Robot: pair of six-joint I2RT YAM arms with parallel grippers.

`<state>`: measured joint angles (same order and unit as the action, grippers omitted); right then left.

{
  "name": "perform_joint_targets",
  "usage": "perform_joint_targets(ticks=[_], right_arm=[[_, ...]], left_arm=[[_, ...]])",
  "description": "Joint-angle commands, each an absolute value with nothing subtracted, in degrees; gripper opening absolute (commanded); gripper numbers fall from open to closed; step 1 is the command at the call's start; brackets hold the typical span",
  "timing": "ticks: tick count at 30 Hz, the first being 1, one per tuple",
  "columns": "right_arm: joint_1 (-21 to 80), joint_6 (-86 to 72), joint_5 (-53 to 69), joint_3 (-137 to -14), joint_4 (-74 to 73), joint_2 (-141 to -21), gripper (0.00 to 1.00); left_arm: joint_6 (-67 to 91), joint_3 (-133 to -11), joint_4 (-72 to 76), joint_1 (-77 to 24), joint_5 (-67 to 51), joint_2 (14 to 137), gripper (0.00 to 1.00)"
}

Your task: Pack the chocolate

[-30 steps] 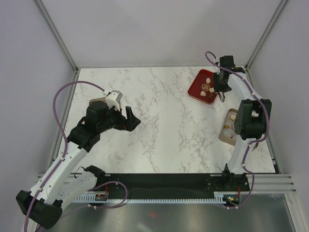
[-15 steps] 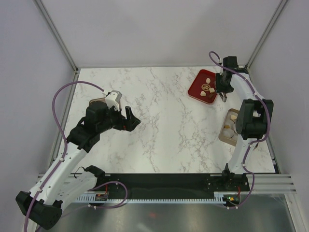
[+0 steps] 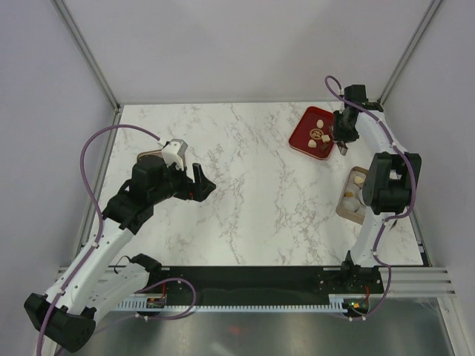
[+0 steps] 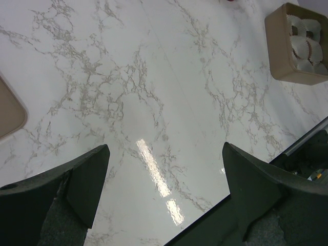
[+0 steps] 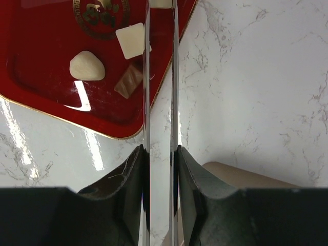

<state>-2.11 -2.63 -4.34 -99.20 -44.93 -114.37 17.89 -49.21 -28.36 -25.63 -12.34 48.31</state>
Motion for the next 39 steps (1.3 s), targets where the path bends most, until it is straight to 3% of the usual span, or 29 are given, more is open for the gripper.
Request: perform_joint_targets(ticks=[1, 24, 39], right_arm=[[-2.37, -6.94, -6.07, -101.95, -46.75, -109.96, 0.27], [-6.77, -19.76, -8.87, -77.02, -62.84, -73.23, 0.28], [-7.56, -26.89, -10.81, -69.17, -68.47, -65.57, 0.28]], left_arm=[[16.61, -49.66, -27.33, -25.93, -12.22, 47.64, 0.99], [17.05, -49.75, -27.42, -25.93, -13.97, 46.41, 0.99], [17.23, -49.66, -27.42, -26.02, -14.68, 45.7, 0.99]])
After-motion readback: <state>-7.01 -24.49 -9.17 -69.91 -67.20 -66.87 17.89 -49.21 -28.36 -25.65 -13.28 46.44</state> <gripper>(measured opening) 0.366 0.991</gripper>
